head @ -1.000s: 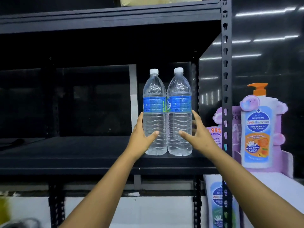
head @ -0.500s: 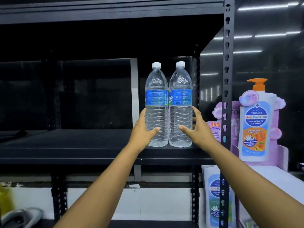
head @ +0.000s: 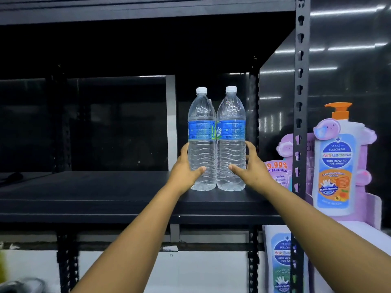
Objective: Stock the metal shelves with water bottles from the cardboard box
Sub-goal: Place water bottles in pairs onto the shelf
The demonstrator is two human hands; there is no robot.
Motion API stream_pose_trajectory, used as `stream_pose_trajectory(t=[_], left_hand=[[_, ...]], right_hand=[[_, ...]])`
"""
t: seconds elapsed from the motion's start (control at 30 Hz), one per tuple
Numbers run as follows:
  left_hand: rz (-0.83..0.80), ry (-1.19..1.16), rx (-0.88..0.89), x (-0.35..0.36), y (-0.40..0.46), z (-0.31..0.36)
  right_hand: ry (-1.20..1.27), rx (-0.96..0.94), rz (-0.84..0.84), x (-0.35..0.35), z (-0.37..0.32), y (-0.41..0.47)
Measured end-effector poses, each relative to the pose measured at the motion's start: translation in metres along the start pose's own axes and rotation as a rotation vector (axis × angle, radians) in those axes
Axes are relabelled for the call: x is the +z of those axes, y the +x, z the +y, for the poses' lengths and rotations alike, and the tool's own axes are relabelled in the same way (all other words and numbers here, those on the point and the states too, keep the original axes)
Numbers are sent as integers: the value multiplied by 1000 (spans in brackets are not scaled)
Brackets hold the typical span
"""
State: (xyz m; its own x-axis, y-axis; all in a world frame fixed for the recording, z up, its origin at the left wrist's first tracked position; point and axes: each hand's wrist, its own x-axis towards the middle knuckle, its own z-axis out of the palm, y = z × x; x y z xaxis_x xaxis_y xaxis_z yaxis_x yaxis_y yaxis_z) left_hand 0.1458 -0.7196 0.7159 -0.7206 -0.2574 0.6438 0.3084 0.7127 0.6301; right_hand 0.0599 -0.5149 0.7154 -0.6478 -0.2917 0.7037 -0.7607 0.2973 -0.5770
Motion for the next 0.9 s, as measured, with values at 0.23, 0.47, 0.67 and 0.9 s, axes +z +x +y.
stream_pose_trajectory(t=[0.23,0.47,0.67,0.9], left_hand=[[-33,57,-49,9,30,-11],[-67,77,-22,14,49,-20],[-88,66,5,18,60,-25],[-90,44,2,22,65,-30]], right_hand=[[-1,35,-14,11,16,25],[-12,52,-18,20,30,42],[-5,63,-20,23,37,51],[-30,84,-26,25,43,58]])
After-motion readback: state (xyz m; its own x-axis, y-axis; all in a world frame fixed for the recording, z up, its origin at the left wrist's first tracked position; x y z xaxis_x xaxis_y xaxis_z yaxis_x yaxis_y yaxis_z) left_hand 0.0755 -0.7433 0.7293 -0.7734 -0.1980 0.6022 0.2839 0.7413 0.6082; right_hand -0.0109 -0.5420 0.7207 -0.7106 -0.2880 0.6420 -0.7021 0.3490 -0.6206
